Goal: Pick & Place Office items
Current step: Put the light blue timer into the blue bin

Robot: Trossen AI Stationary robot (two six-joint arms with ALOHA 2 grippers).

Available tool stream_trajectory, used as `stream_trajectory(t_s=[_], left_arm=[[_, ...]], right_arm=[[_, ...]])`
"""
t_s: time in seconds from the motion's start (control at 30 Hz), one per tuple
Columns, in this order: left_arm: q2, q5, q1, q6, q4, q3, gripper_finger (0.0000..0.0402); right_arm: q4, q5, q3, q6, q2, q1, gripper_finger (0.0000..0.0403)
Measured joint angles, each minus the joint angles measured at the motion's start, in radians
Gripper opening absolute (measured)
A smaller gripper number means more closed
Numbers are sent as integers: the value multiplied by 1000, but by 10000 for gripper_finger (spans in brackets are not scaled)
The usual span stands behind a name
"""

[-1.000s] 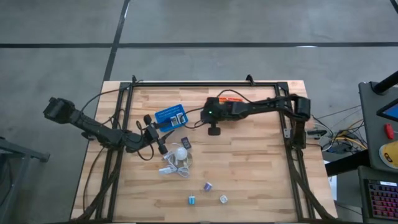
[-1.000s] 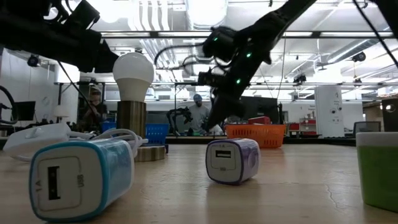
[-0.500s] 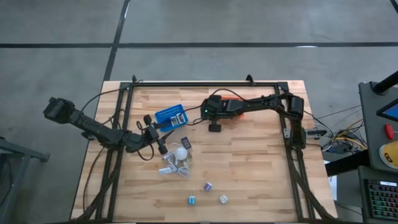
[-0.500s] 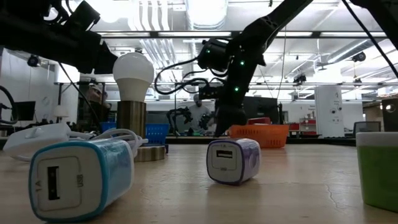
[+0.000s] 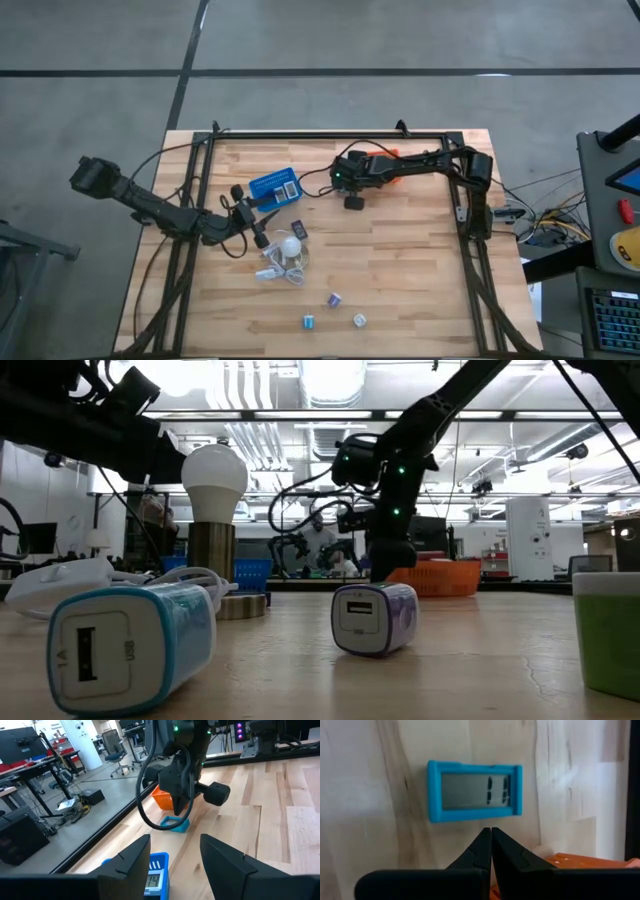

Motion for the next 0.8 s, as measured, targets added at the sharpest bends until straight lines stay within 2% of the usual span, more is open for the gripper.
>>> stream_trajectory(t_s=[0.33,0.5,0.8], left_arm=[[0,0,0,1,0,0,177],[0,-1,0,2,0,0,177],[-1,-3,0,-1,0,0,177]], right_arm=[[46,-6,-37,-66,-60,13,8],[88,-110,-35,-85,-73,11,8],[111,-118,-36,-103,-73,12,8]])
